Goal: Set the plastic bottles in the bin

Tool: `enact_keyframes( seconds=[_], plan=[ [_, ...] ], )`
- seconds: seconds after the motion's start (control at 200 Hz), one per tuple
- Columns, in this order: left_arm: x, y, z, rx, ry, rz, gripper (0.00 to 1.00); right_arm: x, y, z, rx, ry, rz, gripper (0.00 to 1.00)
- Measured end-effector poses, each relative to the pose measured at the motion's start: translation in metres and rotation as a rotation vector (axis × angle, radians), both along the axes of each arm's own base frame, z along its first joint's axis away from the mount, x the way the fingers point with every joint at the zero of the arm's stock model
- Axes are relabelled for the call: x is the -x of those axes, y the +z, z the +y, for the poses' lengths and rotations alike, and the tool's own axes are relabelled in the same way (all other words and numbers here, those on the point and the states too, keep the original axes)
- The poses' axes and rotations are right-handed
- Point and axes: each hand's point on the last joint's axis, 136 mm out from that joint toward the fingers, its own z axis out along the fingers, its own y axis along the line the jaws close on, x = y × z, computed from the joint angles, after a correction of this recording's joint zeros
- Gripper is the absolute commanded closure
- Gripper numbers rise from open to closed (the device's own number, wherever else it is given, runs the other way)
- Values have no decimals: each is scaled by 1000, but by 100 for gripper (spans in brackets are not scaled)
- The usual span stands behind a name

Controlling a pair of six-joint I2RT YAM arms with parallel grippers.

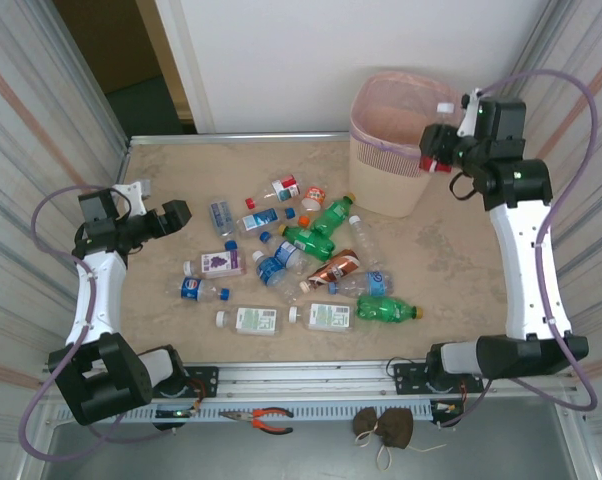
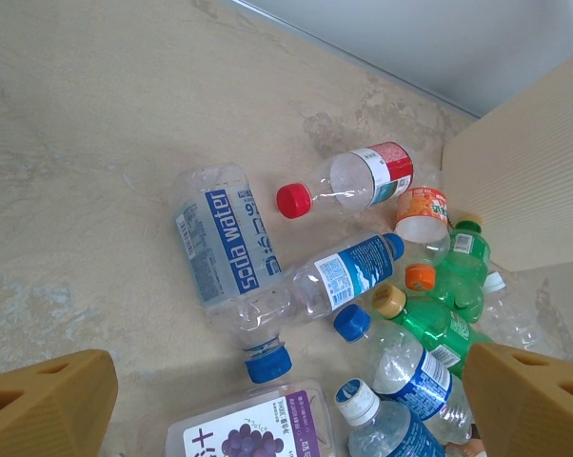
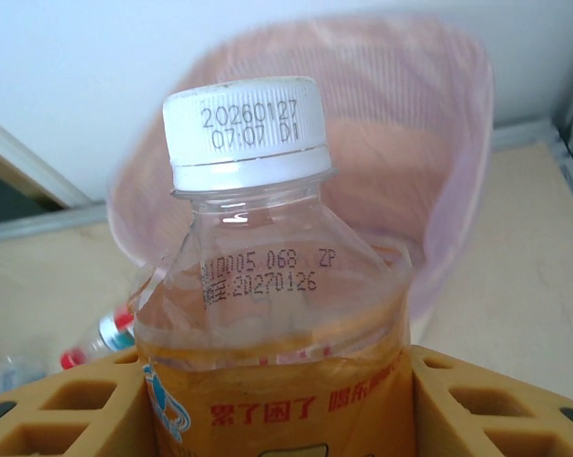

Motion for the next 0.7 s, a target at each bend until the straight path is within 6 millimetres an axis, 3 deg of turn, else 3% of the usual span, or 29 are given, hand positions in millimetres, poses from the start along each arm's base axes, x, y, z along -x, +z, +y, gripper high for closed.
enact_keyframes(
  seconds=[0.18, 0.286, 0.396, 0.591, 0.701],
  plan=[
    [0, 0, 0, 0, 0, 0, 6, -61, 9, -7, -38, -19, -25, 48],
    [0, 0, 0, -1, 0, 0, 6, -93, -5, -10, -51, -28, -2, 49],
    [0, 0, 0, -1, 0, 0, 6, -120, -32, -13, -60, -39, 51, 49],
    [0, 0, 0, -1, 1, 1, 6, -140, -82, -31, -51, -79, 172, 49],
    [0, 0, 0, -1, 1, 1, 6, -138, -88, -45, -16, -107, 195, 49]
  ],
)
